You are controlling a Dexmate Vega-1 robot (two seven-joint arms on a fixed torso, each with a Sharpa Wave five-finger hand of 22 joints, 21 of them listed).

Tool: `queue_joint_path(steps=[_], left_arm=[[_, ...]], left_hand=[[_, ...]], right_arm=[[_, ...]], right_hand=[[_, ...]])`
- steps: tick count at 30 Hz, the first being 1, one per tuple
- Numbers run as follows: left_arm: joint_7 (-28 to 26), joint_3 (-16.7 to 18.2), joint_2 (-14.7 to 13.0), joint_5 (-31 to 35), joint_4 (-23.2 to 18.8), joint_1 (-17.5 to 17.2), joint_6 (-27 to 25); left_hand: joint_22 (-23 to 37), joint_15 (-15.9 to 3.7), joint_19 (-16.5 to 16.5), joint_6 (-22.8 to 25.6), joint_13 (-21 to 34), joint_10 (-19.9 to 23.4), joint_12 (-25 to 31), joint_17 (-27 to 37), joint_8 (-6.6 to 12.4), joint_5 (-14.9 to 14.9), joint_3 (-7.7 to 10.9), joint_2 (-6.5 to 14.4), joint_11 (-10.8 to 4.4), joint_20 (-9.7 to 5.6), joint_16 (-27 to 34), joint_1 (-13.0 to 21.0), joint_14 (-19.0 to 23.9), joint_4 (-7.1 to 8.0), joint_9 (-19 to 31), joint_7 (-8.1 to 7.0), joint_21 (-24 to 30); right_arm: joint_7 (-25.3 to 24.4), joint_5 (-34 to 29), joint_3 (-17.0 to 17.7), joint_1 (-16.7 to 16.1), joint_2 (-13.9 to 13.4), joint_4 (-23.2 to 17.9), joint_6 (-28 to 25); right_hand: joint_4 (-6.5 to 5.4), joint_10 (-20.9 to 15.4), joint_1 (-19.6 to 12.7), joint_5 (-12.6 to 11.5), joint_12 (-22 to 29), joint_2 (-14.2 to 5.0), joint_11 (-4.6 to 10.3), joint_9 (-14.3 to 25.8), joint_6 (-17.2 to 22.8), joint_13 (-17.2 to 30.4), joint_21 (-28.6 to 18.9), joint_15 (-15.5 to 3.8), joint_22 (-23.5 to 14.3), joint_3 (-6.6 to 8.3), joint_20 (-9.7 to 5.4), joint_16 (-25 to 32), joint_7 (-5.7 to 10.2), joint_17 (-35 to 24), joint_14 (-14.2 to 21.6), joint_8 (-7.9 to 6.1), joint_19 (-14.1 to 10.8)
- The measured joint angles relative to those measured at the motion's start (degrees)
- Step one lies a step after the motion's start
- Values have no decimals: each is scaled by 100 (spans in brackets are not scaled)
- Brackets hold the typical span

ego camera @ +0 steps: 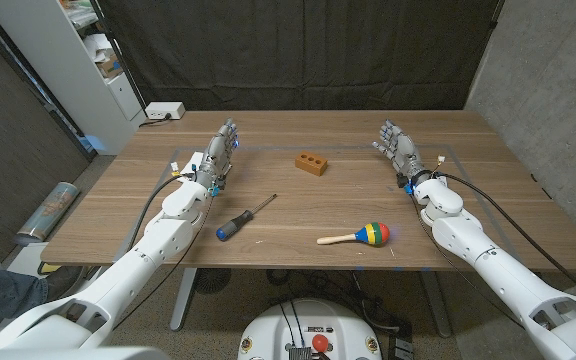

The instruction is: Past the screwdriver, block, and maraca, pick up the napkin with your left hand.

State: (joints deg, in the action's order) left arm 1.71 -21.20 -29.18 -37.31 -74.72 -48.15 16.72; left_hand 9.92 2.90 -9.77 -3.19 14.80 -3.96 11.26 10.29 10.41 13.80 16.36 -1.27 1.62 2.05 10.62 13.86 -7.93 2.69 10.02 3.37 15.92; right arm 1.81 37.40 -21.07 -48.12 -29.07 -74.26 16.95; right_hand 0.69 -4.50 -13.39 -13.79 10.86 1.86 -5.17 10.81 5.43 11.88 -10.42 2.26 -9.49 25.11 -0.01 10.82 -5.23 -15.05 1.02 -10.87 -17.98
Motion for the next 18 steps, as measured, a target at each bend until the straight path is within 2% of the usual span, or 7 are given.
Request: queue_joint_path(steps=[15, 18], left_arm=[[18, 11, 31, -41, -4, -39, 28], [19, 12, 32, -48, -3, -56, 28]], left_hand=[[9, 0, 0, 0, -39, 0, 0, -1, 0, 0, 0, 22, 0, 0, 0, 22, 0, 0, 0, -1, 0], [9, 0, -8, 1, -44, 0, 22, -1, 0, 0, 0, 23, 0, 55, 0, 22, 0, 0, 0, -1, 0]], right_arm=[[14, 13, 4, -39, 3, 0, 20], [7, 13, 4, -62, -8, -25, 19]], right_hand=[[1, -12, 0, -20, 0, 0, -10, -1, 31, -1, 0, 0, 0, -2, 1, 26, -31, 16, 0, 0, 1], [2, -20, 0, -20, 0, 0, -18, -1, 31, -1, 0, 0, 1, -2, 1, 26, -31, 16, 0, 0, 1]])
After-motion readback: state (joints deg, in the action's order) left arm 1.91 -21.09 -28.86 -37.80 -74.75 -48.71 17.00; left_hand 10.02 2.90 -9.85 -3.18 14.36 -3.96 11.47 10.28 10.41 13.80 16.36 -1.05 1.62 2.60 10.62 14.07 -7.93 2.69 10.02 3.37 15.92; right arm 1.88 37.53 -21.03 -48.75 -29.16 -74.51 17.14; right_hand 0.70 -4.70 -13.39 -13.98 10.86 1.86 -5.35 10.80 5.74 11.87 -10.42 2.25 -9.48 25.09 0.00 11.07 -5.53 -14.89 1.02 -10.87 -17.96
